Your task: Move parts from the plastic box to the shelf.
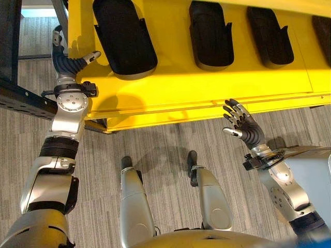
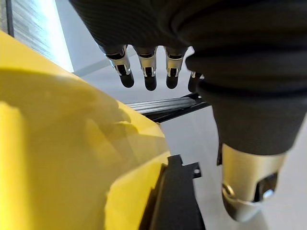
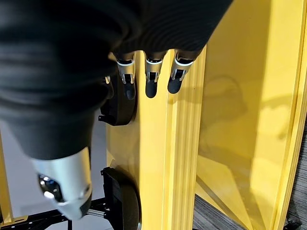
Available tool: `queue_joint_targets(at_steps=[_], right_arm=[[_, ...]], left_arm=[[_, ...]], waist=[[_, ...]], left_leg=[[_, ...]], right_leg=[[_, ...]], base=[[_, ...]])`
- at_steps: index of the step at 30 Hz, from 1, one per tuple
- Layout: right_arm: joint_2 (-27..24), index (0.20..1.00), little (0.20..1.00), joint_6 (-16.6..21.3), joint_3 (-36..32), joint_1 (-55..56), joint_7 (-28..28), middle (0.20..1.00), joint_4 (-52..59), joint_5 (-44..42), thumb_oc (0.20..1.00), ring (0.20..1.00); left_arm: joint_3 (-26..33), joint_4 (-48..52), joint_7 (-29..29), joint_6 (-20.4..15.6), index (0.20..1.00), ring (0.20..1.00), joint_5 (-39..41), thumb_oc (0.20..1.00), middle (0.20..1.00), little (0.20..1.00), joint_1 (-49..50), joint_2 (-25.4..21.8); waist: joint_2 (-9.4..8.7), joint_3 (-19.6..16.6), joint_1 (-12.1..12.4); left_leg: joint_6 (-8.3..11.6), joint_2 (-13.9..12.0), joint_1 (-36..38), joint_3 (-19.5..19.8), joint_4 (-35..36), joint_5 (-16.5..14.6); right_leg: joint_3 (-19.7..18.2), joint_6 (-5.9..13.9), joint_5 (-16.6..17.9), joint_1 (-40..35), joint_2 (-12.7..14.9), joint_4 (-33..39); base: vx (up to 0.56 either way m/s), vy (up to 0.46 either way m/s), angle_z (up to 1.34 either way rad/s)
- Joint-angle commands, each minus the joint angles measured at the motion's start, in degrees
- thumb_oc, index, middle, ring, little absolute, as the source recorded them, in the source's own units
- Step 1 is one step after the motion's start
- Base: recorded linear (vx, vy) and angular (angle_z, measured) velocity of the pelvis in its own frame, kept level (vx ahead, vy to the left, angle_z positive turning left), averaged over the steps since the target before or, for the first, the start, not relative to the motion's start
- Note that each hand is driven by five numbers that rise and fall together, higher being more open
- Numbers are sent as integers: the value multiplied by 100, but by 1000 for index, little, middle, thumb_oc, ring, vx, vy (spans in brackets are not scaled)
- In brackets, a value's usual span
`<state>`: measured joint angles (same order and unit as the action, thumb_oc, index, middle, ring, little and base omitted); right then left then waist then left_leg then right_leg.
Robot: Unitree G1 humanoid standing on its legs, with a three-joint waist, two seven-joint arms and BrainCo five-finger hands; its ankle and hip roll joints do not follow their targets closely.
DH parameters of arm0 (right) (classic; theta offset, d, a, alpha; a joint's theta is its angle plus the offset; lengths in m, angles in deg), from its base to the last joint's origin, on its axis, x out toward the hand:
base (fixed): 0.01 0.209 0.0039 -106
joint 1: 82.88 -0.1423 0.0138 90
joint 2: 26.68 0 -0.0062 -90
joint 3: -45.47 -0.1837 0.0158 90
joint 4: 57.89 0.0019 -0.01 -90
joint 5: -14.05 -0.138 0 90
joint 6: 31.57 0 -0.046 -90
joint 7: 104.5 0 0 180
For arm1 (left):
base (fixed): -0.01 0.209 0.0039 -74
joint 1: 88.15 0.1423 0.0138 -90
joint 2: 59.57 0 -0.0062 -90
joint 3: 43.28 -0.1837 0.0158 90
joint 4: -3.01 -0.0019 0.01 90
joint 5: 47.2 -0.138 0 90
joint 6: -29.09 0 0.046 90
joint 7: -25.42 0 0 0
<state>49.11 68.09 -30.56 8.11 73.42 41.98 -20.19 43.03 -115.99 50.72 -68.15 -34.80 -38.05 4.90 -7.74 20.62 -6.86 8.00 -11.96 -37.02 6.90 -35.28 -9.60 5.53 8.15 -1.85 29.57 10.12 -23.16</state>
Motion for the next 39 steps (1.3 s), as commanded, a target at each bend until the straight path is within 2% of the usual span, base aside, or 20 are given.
queue_joint_targets(at_steps=[1,2,3,4,5,6,7,8,9,10,11,12,13,24,39], right_arm=[[-191,1000,1000,275,-345,1,-33,1000,262,-134,1000,1000],[-183,1000,1000,271,-329,17,-36,1000,248,-147,1000,1000],[-194,1000,1000,272,-334,18,-34,1000,246,-148,1000,1000],[-204,1000,1000,272,-348,31,-37,1000,244,-153,1000,1000],[-209,1000,1000,273,-355,44,-47,1000,239,-170,1000,1000],[-221,1000,1000,276,-363,48,-39,1000,236,-169,1000,1000],[-218,1000,1000,278,-366,64,-42,1000,226,-171,1000,1000],[-222,1000,1000,283,-372,74,-35,1000,221,-177,1000,1000],[-214,1000,1000,276,-367,90,-34,1000,204,-179,1000,1000],[-235,1000,1000,289,-379,113,-42,1000,191,-188,1000,1000],[-229,1000,1000,291,-389,108,-41,1000,195,-188,1000,1000],[-246,1000,1000,288,-378,127,-45,1000,191,-196,1000,1000],[-251,1000,1000,289,-387,134,-46,1000,198,-197,1000,1000],[-257,1000,1000,319,-357,270,-82,1000,163,-267,1000,1000],[-303,1000,1000,351,-460,382,-117,1000,170,-330,1000,1000]], left_arm=[[-175,-152,1,-374,1000,1000,26,1000,1000,1000,-444,-282],[-230,-217,-4,-377,1000,1000,65,1000,1000,1000,-534,-296],[-282,-280,-12,-379,1000,1000,99,1000,1000,1000,-626,-331],[-334,-343,-22,-387,1000,1000,141,1000,1000,1000,-698,-354],[-371,-401,-34,-395,1000,1000,186,1000,1000,1000,-770,-383],[-430,-449,-43,-399,1000,1000,234,1000,1000,1000,-867,-410],[-485,-514,-59,-409,1000,1000,295,1000,1000,1000,-943,-415],[-536,-596,-71,-414,1000,1000,350,1000,1000,1000,-1027,-450],[-585,-680,-75,-418,1000,1000,383,1000,1000,1000,-1123,-485],[-734,-934,-108,-408,1000,1000,487,1000,1000,1000,-1359,-577],[-746,-944,-111,-416,1000,1000,492,1000,1000,1000,-1383,-580],[-799,-1032,-135,-415,1000,1000,549,1000,1000,1000,-1456,-613],[-870,-1137,-157,-421,1000,1000,616,1000,1000,1000,-1556,-639],[-1241,-2054,-450,-476,1000,1000,1381,1000,1000,1000,-2163,-852],[-1541,-2794,-654,-352,1000,1000,1519,1000,1000,1000,-2670,-903]], waist=[[191,-148,-34],[206,-181,-44],[208,-171,-57],[223,-201,-67],[227,-214,-78],[223,-203,-91],[232,-229,-94],[227,-213,-110],[236,-233,-119],[238,-230,-154],[228,-207,-150],[239,-231,-163],[231,-219,-162],[194,-202,-239],[108,-157,-350]], left_leg=[[-221,38,-5,-286,626,434],[-191,17,58,-270,591,264],[-221,33,-8,-284,611,428],[-190,13,61,-270,589,263],[-190,14,68,-274,594,260],[-220,31,4,-291,618,423],[-191,13,71,-279,588,256],[-219,22,6,-301,615,422],[-188,-1,61,-287,566,252],[-193,-5,52,-295,532,240],[-225,12,-17,-308,560,406],[-195,-11,45,-292,518,234],[-196,-16,46,-291,496,213],[-235,-8,-32,-340,386,147],[-309,-13,-194,-422,220,32]], right_leg=[[-42,-186,-396,138,91,-427],[-60,-152,-535,80,74,-463],[-43,-182,-399,127,87,-417],[-66,-146,-538,75,71,-454],[-72,-141,-537,62,68,-439],[-56,-169,-397,109,83,-391],[-77,-135,-538,45,67,-430],[-54,-163,-401,90,83,-381],[-72,-128,-544,34,72,-426],[-76,-119,-551,28,74,-435],[-56,-151,-412,84,89,-394],[-82,-116,-555,24,73,-435],[-85,-114,-565,18,67,-445],[-108,-72,-540,13,73,-378],[-207,-30,-439,120,52,-255]], base=[[113,-12,0],[-54,16,0],[125,-6,-1],[41,4,0],[40,1,-2],[39,-1,-2],[-48,9,-2],[126,-13,-1],[63,3,0],[50,5,-1],[46,6,0],[0,0,0],[120,-15,1],[37,9,-1],[12,15,-3]])
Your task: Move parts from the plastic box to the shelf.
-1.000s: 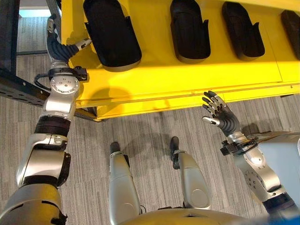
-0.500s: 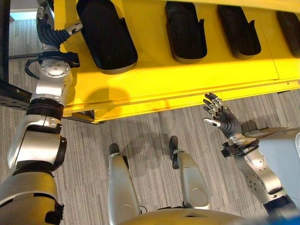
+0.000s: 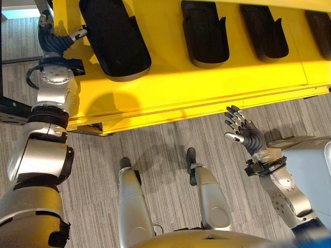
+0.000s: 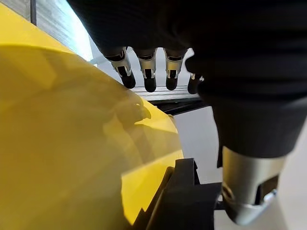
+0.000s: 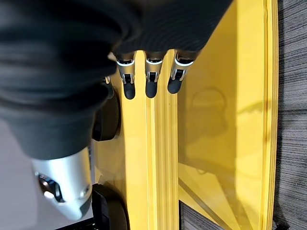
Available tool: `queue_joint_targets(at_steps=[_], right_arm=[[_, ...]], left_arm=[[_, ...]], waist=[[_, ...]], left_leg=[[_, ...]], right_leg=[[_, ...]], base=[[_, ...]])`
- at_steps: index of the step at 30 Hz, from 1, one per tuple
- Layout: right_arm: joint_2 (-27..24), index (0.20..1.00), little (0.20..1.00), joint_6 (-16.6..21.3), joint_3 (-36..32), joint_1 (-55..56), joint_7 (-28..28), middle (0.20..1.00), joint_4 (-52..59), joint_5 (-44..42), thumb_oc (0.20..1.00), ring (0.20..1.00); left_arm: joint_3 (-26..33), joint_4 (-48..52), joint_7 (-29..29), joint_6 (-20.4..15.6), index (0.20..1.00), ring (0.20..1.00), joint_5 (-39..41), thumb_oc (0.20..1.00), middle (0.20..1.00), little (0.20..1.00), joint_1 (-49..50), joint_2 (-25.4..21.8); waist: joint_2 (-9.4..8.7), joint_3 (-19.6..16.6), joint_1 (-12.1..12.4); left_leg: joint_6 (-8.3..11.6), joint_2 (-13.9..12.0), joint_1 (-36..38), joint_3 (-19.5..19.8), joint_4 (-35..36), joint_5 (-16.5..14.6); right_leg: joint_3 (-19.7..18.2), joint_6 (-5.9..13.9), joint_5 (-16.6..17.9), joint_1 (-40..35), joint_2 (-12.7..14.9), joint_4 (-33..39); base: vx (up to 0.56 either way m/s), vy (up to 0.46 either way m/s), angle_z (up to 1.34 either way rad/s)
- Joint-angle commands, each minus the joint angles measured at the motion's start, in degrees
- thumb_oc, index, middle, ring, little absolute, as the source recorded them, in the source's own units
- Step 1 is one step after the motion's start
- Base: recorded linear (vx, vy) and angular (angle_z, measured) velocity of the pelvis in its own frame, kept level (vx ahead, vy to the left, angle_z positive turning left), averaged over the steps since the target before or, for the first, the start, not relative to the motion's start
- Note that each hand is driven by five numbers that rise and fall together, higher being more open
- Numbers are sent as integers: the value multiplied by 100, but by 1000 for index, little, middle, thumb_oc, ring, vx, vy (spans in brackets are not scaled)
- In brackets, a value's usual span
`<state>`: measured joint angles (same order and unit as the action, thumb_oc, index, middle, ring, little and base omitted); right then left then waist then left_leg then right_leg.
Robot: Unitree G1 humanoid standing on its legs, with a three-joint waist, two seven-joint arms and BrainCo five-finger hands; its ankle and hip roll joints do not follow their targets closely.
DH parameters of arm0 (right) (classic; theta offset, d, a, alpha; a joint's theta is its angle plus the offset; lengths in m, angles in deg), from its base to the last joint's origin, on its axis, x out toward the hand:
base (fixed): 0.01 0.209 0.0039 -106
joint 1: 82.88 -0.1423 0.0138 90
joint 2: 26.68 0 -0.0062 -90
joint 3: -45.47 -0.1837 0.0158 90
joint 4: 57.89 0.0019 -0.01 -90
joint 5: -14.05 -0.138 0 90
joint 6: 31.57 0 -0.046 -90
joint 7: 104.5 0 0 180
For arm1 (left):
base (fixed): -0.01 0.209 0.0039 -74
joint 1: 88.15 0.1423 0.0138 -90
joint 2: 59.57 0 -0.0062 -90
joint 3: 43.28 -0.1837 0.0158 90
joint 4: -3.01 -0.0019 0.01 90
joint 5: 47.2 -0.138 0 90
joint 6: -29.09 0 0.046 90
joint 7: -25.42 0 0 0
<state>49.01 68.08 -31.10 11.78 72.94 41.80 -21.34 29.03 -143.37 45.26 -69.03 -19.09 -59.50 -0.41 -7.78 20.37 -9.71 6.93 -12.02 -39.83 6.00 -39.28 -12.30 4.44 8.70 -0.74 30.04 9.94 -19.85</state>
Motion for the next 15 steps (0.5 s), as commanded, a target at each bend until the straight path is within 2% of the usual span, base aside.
queue_joint_targets(at_steps=[1,15], right_arm=[[-301,1000,1000,344,-426,46,-88,1000,177,-237,1000,1000],[-344,1000,1000,355,-541,211,-174,1000,215,-310,1000,1000]], left_arm=[[-184,-132,-127,-245,1000,1000,-73,1000,1000,1000,-584,-382],[-524,-341,-232,-221,1000,1000,-237,1000,1000,1000,-976,-342]], waist=[[112,-132,-85],[135,-138,-204]], left_leg=[[-209,-9,53,-345,586,283],[-277,2,-103,-507,357,96]], right_leg=[[-115,-77,-540,103,67,-582],[-285,-39,-488,290,72,-569]], base=[[20,28,-7],[18,27,-6]])
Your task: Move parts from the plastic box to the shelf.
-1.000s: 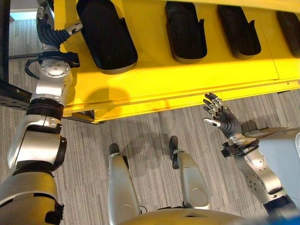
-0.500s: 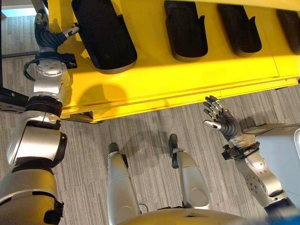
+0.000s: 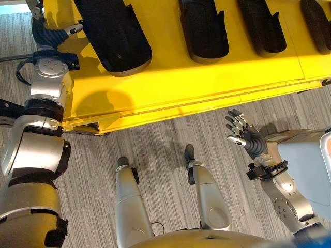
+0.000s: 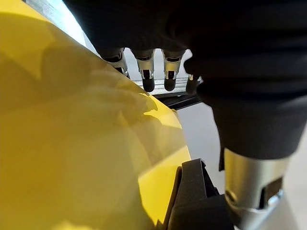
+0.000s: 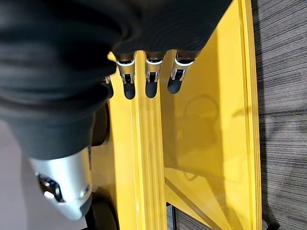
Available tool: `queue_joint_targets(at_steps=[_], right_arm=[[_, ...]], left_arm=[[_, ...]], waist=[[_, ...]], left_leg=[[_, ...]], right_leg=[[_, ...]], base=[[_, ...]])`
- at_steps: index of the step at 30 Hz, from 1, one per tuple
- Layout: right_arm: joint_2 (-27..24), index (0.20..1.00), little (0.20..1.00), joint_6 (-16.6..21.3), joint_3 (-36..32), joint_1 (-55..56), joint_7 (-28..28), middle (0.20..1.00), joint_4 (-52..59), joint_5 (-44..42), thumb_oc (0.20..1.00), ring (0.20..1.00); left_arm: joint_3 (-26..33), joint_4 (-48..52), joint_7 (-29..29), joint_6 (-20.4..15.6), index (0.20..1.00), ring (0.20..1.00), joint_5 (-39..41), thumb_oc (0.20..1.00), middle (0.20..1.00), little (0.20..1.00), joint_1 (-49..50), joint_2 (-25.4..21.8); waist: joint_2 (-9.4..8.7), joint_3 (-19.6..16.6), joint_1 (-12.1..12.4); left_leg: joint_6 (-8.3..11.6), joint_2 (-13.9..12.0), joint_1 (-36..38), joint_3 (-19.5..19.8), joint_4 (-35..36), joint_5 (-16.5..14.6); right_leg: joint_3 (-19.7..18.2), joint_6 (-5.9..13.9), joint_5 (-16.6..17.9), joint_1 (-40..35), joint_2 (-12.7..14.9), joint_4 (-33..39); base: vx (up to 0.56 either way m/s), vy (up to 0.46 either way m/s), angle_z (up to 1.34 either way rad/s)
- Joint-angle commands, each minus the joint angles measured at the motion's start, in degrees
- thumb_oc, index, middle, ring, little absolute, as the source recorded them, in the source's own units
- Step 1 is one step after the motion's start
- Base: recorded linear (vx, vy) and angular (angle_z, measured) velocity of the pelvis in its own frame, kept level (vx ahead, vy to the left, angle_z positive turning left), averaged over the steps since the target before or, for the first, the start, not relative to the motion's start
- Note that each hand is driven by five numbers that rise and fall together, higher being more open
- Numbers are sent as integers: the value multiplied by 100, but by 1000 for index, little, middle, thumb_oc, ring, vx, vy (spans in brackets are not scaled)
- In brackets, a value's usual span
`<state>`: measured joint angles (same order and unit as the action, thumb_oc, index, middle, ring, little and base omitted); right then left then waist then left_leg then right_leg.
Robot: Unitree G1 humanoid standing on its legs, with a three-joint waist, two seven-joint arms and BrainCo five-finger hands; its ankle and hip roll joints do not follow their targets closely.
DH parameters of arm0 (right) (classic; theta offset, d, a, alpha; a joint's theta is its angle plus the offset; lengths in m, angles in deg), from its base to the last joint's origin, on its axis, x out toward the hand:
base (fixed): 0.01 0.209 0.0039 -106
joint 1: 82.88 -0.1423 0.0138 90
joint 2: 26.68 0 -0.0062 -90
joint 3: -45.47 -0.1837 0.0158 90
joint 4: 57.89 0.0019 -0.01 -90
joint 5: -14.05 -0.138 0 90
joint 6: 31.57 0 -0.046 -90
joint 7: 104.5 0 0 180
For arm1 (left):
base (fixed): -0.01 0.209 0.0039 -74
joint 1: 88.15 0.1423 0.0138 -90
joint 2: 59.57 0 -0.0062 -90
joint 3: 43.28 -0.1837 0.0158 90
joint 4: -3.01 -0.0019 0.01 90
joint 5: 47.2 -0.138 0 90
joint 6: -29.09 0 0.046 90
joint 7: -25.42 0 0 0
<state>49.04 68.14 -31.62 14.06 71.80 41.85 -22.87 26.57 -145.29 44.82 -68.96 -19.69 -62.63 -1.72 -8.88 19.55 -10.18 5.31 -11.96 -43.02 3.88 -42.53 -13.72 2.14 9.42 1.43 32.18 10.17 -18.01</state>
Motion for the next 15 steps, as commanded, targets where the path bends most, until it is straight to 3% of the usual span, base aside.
queue_joint_targets(at_steps=[1,15], right_arm=[[-347,1000,1000,348,-491,-15,-60,1000,212,-158,1000,1000],[-375,1000,1000,342,-605,202,-151,1000,216,-166,1000,1000]], left_arm=[[-280,-151,-189,-229,1000,1000,-177,1000,1000,1000,-665,-210],[-516,144,-189,-328,1000,1000,-288,1000,1000,1000,-886,-196]], waist=[[245,-58,-154],[350,-124,-205]], left_leg=[[-116,-4,215,-298,681,237],[-205,31,196,-428,438,12]], right_leg=[[-57,-112,-706,79,49,-754],[-224,-82,-684,118,64,-721]], base=[[27,49,-7],[16,26,-6]])
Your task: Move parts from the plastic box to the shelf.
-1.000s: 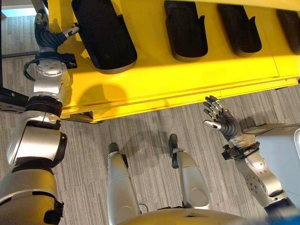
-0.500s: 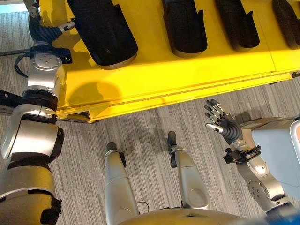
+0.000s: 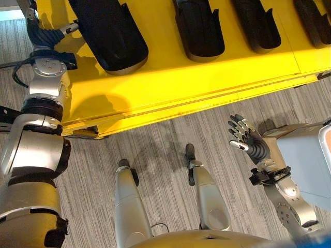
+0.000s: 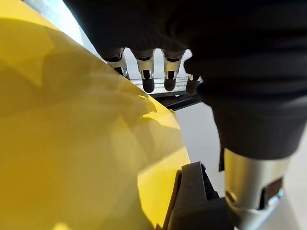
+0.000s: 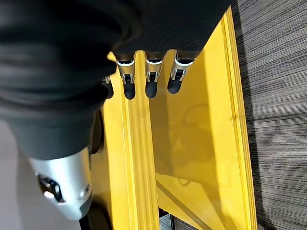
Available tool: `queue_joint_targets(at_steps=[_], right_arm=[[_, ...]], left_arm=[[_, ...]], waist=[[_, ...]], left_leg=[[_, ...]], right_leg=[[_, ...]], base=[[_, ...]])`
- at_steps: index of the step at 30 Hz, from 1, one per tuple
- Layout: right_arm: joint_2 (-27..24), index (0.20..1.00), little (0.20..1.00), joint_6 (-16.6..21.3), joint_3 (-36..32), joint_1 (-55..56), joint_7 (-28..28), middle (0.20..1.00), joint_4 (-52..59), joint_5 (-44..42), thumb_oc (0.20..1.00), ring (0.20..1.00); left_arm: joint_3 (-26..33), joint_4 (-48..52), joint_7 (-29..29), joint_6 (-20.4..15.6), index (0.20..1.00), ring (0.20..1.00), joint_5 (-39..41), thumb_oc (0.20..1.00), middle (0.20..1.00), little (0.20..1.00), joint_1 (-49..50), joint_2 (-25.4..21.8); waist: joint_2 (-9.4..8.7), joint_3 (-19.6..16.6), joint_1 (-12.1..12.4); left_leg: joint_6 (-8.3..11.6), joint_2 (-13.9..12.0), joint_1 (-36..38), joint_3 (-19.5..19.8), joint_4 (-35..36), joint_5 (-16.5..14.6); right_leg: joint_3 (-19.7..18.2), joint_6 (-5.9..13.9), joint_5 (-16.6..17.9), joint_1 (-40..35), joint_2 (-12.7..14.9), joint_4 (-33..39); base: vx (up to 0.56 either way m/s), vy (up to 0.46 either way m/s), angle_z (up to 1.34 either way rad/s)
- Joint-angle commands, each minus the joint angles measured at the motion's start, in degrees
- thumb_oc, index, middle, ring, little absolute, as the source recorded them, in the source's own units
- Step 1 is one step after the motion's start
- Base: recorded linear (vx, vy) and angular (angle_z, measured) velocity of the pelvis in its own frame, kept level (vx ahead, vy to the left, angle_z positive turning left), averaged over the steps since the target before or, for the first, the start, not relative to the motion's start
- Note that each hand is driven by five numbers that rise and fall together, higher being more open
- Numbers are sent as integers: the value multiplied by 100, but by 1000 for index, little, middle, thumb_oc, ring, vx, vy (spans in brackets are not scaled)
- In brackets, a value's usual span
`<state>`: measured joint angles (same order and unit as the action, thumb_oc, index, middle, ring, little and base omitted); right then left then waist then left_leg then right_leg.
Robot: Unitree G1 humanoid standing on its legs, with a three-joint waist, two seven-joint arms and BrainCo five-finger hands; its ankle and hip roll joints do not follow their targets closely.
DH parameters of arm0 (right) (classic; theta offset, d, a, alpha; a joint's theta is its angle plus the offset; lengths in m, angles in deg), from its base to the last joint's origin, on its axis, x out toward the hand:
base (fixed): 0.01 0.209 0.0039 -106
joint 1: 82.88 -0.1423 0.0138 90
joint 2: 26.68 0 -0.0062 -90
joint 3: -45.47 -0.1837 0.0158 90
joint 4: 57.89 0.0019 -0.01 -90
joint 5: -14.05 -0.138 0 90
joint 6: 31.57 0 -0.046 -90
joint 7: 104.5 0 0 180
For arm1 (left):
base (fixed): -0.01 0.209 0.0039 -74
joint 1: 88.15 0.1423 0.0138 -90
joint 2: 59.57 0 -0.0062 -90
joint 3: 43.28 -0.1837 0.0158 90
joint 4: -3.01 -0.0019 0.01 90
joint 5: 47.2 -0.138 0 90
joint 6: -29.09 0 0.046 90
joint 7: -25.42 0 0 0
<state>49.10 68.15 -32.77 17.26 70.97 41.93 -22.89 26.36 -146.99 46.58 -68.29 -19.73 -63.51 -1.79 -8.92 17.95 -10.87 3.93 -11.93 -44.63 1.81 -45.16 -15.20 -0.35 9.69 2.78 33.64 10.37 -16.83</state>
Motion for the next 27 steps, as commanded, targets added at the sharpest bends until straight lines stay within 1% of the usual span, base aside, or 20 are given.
queue_joint_targets(at_steps=[1,6,9,13,15,19,20,23,27], right_arm=[[-384,1000,1000,337,-491,-111,-82,1000,198,-170,1000,1000],[-377,1000,1000,311,-491,-116,-109,1000,158,-176,1000,1000],[-361,1000,1000,319,-544,-96,-147,1000,158,-144,1000,1000],[-345,1000,1000,324,-569,-119,-154,1000,146,-138,1000,1000],[-323,1000,1000,328,-584,-103,-154,1000,156,-112,1000,1000],[-274,1000,1000,333,-619,-77,-142,1000,143,-117,1000,1000],[-254,1000,1000,331,-663,-58,-131,1000,153,-77,1000,1000],[-255,1000,1000,332,-677,-34,-135,1000,172,-74,1000,1000],[-234,1000,1000,346,-745,3,-113,1000,204,-79,1000,1000]], left_arm=[[-508,322,-379,-397,1000,1000,-293,1000,1000,1000,-800,-201],[-587,412,-439,-412,1000,1000,-329,1000,1000,1000,-807,-262],[-658,865,-491,-494,1000,1000,-394,1000,1000,1000,-702,-415],[-603,1180,-561,-575,1000,1000,-292,1000,1000,1000,-498,-541],[-554,1583,-579,-674,1000,1000,-190,1000,1000,1000,-351,-630],[-484,1927,-591,-721,1000,1000,-154,1000,1000,1000,-201,-689],[-384,2260,-622,-790,1000,1000,-78,1000,1000,1000,-15,-731],[-311,2411,-647,-823,1000,1000,0,1000,1000,1000,99,-722],[-177,2912,-650,-949,1000,1000,133,1000,1000,1000,342,-692]], waist=[[360,28,-133],[397,-25,-106],[426,-62,-43],[458,-71,13],[478,-69,53],[483,-60,79],[490,-48,106],[497,-45,109],[513,-30,134]], left_leg=[[-70,29,362,-220,698,152],[-70,66,420,-204,729,144],[-65,101,482,-170,775,150],[-60,134,537,-133,843,182],[-58,158,573,-117,867,190],[-52,170,611,-112,902,200],[-46,169,637,-106,915,205],[-45,162,649,-107,924,211],[-40,159,706,-104,967,231]], right_leg=[[27,-109,-820,-43,43,-836],[63,-103,-821,-125,72,-809],[116,-91,-801,-247,106,-737],[163,-89,-791,-343,132,-684],[195,-98,-779,-413,151,-661],[212,-104,-778,-465,156,-638],[211,-105,-773,-492,156,-623],[212,-109,-768,-493,153,-621],[219,-114,-768,-517,151,-621]], base=[[0,0,0],[0,0,0],[0,-16,3],[-4,-14,11],[-15,-16,8],[-3,-2,1],[0,0,0],[-2,-4,3],[-1,-6,3]])
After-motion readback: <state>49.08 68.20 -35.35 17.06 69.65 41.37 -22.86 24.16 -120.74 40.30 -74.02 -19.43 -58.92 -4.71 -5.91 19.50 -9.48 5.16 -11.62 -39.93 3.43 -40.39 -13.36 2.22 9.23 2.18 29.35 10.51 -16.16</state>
